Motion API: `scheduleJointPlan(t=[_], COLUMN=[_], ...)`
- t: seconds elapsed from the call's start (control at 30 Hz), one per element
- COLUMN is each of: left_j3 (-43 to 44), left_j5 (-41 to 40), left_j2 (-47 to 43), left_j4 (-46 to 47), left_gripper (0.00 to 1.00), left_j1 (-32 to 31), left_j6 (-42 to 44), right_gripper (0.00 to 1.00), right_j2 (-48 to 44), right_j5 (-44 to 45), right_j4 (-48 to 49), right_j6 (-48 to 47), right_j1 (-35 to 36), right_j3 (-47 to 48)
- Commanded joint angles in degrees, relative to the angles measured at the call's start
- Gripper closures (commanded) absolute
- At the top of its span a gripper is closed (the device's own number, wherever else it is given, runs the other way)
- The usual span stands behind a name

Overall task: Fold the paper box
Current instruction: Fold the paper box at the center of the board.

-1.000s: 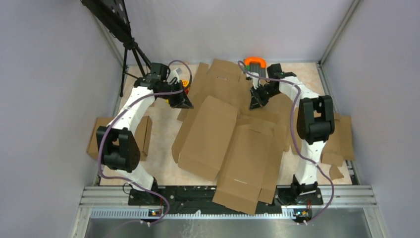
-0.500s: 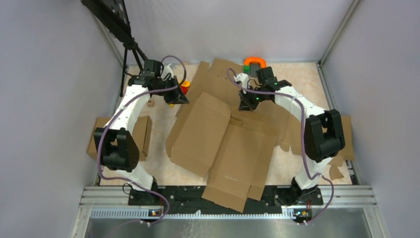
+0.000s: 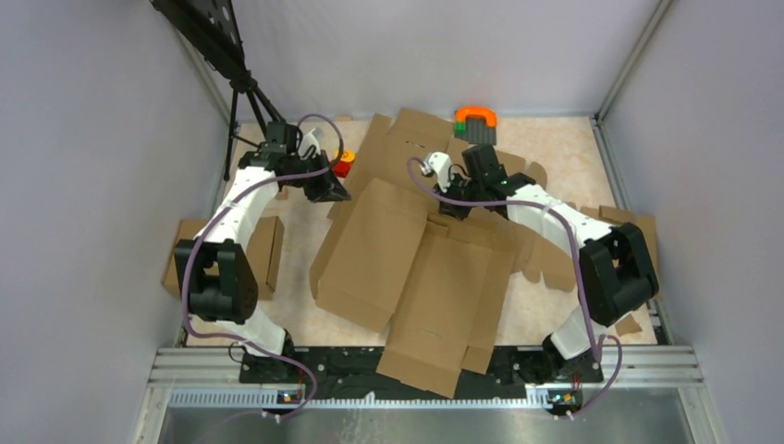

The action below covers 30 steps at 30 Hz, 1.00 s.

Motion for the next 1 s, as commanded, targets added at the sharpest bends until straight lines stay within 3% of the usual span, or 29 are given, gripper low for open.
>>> scheduleJointPlan(t=[0.0,0.2,0.63,0.7,0.8,0.97], left_j3=[-1.06,-2.69,-4.58,-4.7,-4.24,-1.54], left_j5=[2.88,1.98,2.57,2.66,2.29,0.96], left_j2=[-2.76,-2.96,-4.11,-4.12,-4.01,-3.89], left_j4=[2.96,3.32,4.55,4.47,3.45,0.39], left_gripper=[1.0,0.95,0.97,0.95,0.8,0.78], left_j1=[0.06,0.8,1.17,1.13,1.14,1.12], left_j6=[-1.24,-0.98,-2.12,-2.12,-1.76,-0.54], right_gripper=[1.0,1.0,1.0,1.0,1.0,1.0], right_j2=[-1.21,-0.7,4.96,4.73,2.37,-2.1], right_j5=[2.86,5.24,7.23,7.76,9.0,11.44], right_j4=[0.62,-3.25,-12.54,-11.72,-6.93,2.9], right_j6=[-0.95,-2.0,-2.9,-2.49,-1.69,-0.57], right_j1=[4.11,6.02,9.23,9.23,9.24,9.24], right_j3=[-1.22,-0.27,2.83,2.64,0.59,-2.75])
